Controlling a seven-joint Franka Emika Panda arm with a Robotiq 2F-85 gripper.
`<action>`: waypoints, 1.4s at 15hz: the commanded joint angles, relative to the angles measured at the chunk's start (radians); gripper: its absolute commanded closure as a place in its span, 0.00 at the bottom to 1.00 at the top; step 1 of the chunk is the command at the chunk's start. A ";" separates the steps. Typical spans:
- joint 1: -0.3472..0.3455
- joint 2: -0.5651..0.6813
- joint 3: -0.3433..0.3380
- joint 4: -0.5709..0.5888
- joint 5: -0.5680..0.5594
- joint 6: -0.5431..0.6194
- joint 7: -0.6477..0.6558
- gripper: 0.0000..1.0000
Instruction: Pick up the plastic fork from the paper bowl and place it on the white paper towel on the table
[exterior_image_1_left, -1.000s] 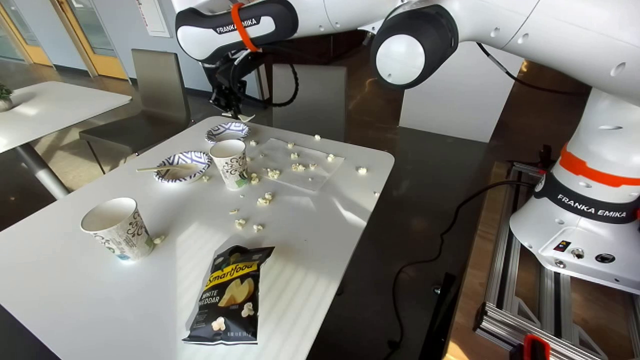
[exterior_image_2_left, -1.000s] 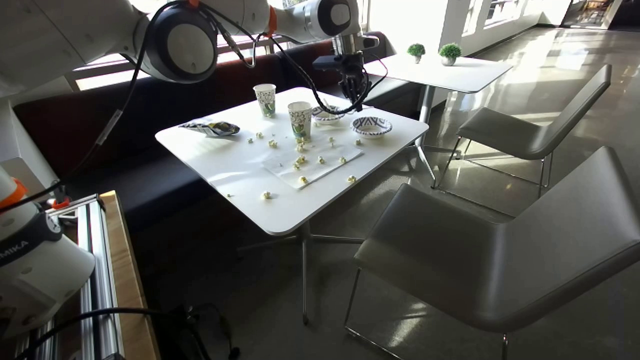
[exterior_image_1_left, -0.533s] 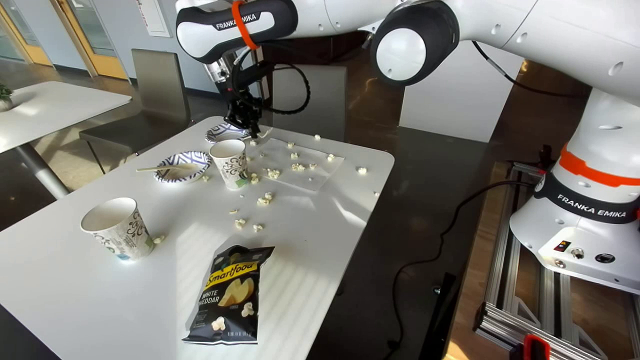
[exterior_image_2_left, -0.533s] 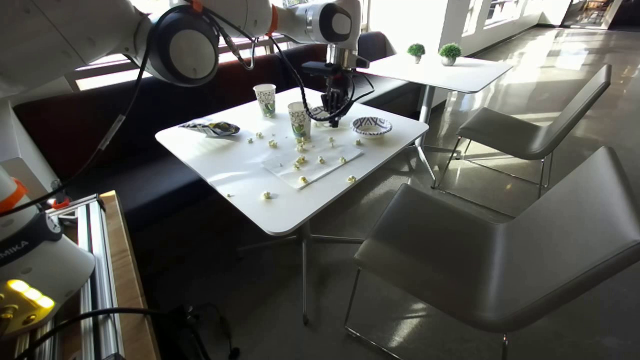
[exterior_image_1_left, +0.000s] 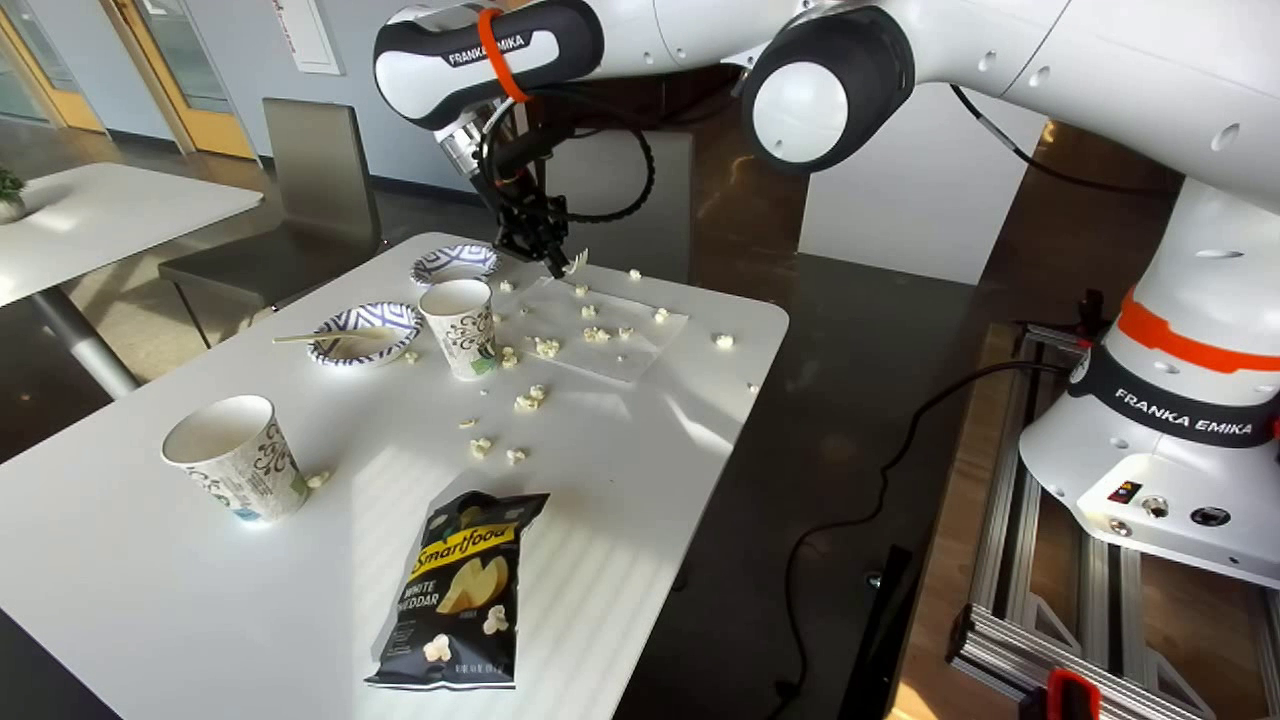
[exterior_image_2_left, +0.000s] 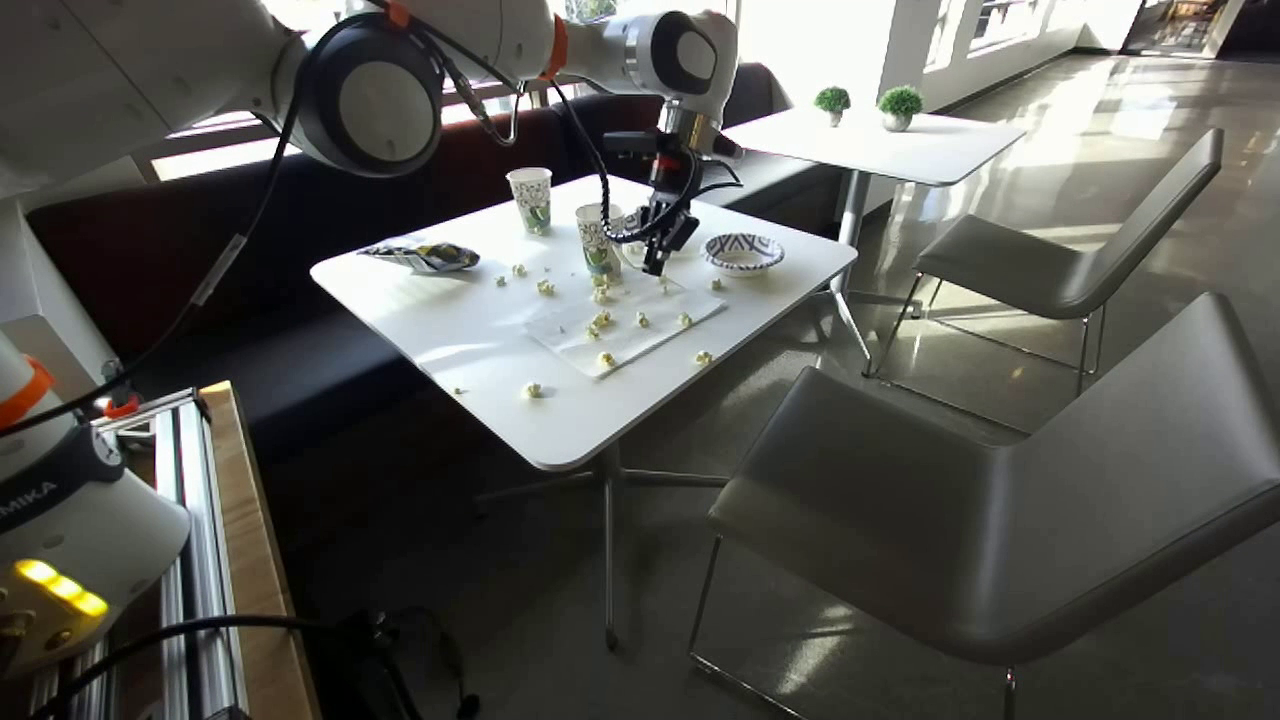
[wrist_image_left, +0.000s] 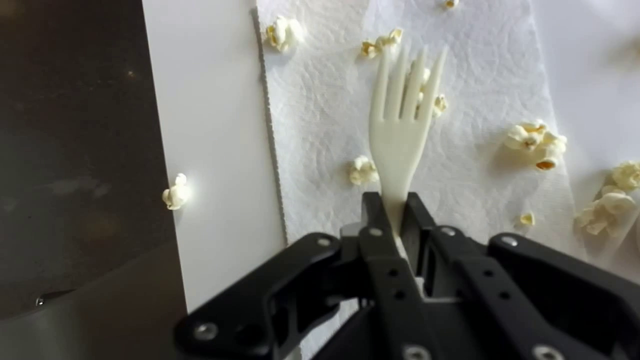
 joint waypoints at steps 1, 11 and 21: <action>-0.001 0.025 0.002 0.047 -0.002 -0.022 0.000 0.87; 0.012 0.030 0.041 0.022 0.055 -0.307 0.064 0.97; 0.021 0.077 0.043 0.027 0.056 -0.070 0.067 0.97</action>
